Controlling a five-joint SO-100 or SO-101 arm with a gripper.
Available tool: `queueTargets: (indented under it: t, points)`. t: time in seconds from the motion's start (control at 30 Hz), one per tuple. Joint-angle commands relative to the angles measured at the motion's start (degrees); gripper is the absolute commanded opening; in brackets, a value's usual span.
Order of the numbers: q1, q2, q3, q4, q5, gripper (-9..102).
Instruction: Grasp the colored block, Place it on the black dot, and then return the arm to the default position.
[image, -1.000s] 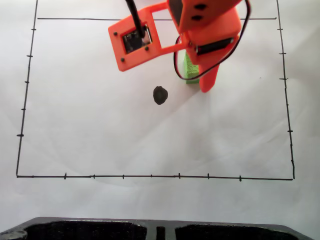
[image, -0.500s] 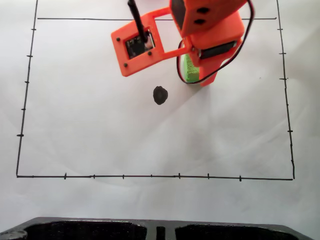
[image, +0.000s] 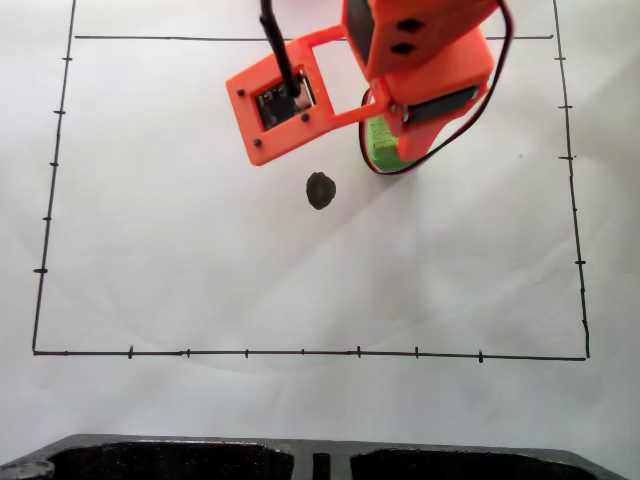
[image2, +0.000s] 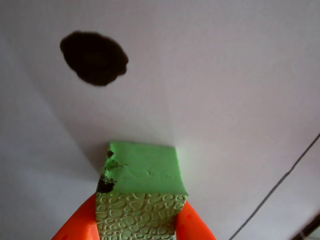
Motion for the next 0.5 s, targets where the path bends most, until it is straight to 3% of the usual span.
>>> queueTargets:
  t: [0.0,0.47]
  points:
    - [1.7,3.1,-3.6,2.1,-0.9,10]
    - [12.6,0.2,-13.3,5.2,-1.4,10]
